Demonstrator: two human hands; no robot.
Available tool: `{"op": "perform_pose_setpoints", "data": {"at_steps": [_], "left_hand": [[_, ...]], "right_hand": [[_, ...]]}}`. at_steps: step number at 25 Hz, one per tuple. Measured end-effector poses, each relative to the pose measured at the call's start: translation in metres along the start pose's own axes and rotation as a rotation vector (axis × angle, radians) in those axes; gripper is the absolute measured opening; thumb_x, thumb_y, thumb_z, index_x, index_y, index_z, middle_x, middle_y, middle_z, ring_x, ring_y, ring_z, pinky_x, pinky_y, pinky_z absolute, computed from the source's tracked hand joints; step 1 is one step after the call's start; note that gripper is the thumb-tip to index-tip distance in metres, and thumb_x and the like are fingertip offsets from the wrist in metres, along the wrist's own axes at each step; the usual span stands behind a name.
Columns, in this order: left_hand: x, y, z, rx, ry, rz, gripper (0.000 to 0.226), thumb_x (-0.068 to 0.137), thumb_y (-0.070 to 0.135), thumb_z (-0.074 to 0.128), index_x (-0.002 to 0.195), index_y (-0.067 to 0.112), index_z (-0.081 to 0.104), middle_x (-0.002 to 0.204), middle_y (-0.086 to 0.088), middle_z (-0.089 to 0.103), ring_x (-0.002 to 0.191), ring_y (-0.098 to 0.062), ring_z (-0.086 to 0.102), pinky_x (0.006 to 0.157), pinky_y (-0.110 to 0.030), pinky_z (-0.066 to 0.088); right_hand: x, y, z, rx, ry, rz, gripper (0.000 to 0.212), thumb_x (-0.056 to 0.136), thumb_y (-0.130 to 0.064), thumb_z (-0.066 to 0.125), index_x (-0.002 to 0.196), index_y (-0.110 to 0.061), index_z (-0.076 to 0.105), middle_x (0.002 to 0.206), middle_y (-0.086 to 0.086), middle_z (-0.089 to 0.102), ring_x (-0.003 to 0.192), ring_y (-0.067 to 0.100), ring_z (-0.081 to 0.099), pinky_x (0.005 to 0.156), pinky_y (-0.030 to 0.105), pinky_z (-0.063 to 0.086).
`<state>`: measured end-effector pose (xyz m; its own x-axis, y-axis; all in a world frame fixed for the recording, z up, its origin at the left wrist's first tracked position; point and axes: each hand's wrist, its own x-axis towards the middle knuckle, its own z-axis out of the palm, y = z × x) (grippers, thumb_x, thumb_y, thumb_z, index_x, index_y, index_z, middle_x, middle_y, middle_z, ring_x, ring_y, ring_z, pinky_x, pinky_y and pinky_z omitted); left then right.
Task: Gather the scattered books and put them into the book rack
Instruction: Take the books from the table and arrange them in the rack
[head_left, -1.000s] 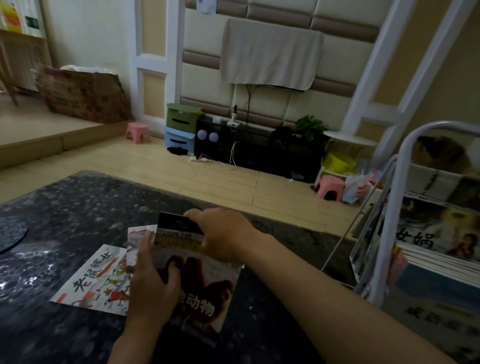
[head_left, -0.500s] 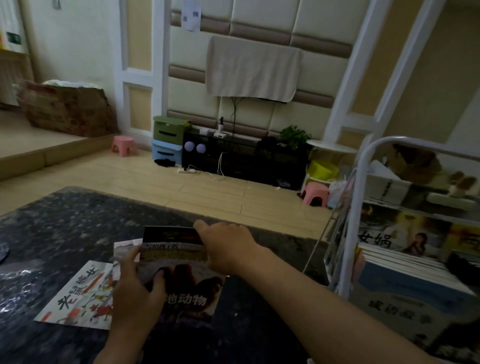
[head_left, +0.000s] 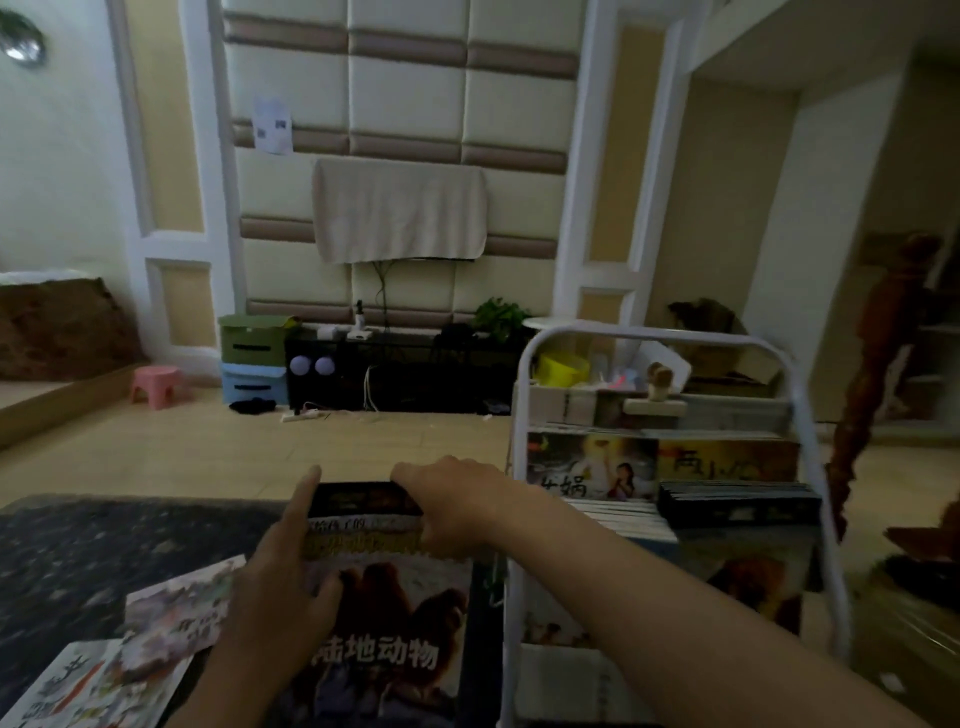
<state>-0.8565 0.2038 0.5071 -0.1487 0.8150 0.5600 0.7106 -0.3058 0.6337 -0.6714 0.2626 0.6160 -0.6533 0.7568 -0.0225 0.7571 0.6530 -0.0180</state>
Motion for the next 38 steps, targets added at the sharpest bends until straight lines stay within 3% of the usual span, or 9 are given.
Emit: {"op": "perform_pose_setpoints", "data": {"at_steps": [3,7,13,19,22,26,29,34,38], "left_hand": [[0.011,0.049,0.006,0.038,-0.146,0.028,0.098,0.082,0.009,0.073,0.145,0.052,0.012,0.104,0.008,0.053,0.072,0.004,0.055,0.058,-0.018,0.047],[0.020,0.117,0.023,0.024,-0.251,0.108,0.082,0.083,0.011,0.072,0.143,0.038,0.023,0.105,0.005,0.059,0.081,-0.010,0.064,0.067,-0.026,0.053],[0.027,0.206,0.081,-0.035,-0.361,0.289,0.071,0.085,0.014,0.069,0.133,0.044,0.026,0.106,0.016,0.053,0.095,-0.007,0.059,0.074,-0.013,0.047],[0.035,0.268,0.140,0.121,-0.517,0.349,0.077,0.088,0.013,0.064,0.148,0.027,0.018,0.122,-0.003,0.053,0.104,-0.026,0.056,0.088,-0.044,0.052],[0.037,0.279,0.161,0.278,-0.502,0.379,0.071,0.088,0.009,0.061,0.145,0.023,0.021,0.109,-0.009,0.056,0.088,-0.029,0.056,0.074,-0.047,0.053],[0.040,0.284,0.177,0.343,-0.419,0.377,0.055,0.087,0.011,0.061,0.133,0.018,0.032,0.095,-0.007,0.055,0.078,-0.029,0.054,0.064,-0.045,0.051],[0.038,0.275,0.190,0.453,-0.346,0.392,0.052,0.084,0.022,0.066,0.128,0.017,0.038,0.110,-0.008,0.056,0.090,-0.031,0.055,0.065,-0.037,0.045],[0.034,0.264,0.211,0.490,-0.283,0.384,0.060,0.081,0.027,0.065,0.134,0.018,0.039,0.116,-0.006,0.055,0.101,-0.028,0.052,0.073,-0.035,0.039],[0.027,0.257,0.223,0.515,-0.323,0.344,0.072,0.081,0.027,0.062,0.145,0.020,0.030,0.128,-0.004,0.053,0.112,-0.029,0.052,0.091,-0.040,0.042]], "right_hand": [[-0.042,0.024,-0.026,-0.015,-0.014,0.055,0.036,0.091,-0.021,0.064,0.122,-0.020,0.046,0.101,0.005,0.052,0.088,0.028,0.053,0.070,0.041,0.049],[-0.103,0.064,-0.058,0.058,-0.042,0.101,0.035,0.094,-0.018,0.063,0.126,-0.017,0.049,0.108,0.003,0.053,0.082,0.017,0.048,0.056,0.023,0.037],[-0.187,0.128,-0.080,0.026,0.002,0.210,0.035,0.093,-0.024,0.064,0.126,-0.022,0.054,0.121,0.003,0.058,0.106,0.022,0.055,0.082,0.035,0.045],[-0.242,0.191,-0.069,-0.123,0.095,0.341,0.029,0.095,-0.027,0.060,0.122,-0.026,0.049,0.121,0.004,0.060,0.097,0.023,0.055,0.071,0.032,0.039],[-0.254,0.214,-0.055,-0.236,0.180,0.373,0.025,0.094,-0.023,0.060,0.114,-0.025,0.045,0.111,0.004,0.060,0.087,0.022,0.052,0.065,0.034,0.039],[-0.250,0.240,-0.034,-0.297,0.306,0.368,0.031,0.093,-0.022,0.062,0.118,-0.023,0.044,0.108,0.004,0.060,0.098,0.028,0.062,0.062,0.038,0.042],[-0.243,0.248,-0.013,-0.306,0.360,0.367,0.034,0.091,-0.020,0.063,0.121,-0.023,0.047,0.115,0.005,0.058,0.107,0.029,0.058,0.081,0.054,0.050],[-0.234,0.263,0.018,-0.321,0.478,0.334,0.041,0.090,-0.013,0.061,0.129,-0.017,0.047,0.123,0.010,0.052,0.114,0.030,0.052,0.082,0.040,0.047],[-0.227,0.275,0.039,-0.245,0.397,0.334,0.063,0.089,-0.017,0.063,0.145,-0.017,0.035,0.135,0.007,0.049,0.125,0.028,0.048,0.106,0.040,0.036]]}}
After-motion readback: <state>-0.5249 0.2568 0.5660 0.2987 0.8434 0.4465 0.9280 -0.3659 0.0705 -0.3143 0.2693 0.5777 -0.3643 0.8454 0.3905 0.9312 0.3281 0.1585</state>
